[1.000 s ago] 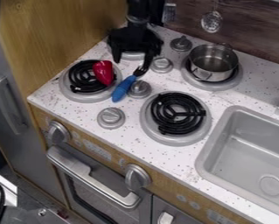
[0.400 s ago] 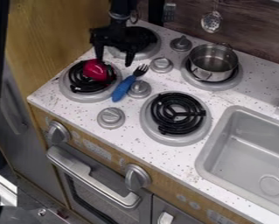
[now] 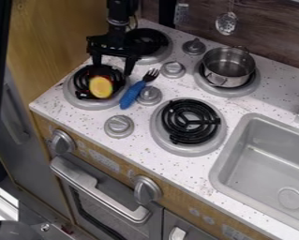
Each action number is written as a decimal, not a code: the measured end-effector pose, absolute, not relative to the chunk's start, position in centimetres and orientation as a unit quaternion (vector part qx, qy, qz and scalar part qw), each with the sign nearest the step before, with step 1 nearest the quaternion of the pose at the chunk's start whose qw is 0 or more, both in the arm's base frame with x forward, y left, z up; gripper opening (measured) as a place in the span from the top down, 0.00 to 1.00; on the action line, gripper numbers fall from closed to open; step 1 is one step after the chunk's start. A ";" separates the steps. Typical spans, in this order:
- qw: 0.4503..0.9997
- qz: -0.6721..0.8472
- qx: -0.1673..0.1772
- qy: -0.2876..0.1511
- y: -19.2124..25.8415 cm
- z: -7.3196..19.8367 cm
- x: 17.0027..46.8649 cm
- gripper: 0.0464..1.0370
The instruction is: Take the sweet potato and put it on the lower left side of the stove
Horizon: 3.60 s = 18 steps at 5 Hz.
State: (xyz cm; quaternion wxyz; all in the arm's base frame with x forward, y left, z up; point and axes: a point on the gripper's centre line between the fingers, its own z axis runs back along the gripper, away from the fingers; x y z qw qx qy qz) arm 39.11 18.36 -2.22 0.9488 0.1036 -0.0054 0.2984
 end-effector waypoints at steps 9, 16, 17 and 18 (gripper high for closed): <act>0.944 0.315 0.101 0.007 18.0 -1.6 35.9 0.04; 0.939 0.335 0.075 0.000 17.1 -0.3 34.4 0.03; 0.940 0.333 0.070 -0.016 16.8 0.6 34.2 0.04; 0.943 0.323 0.067 -0.038 16.3 1.8 34.2 0.04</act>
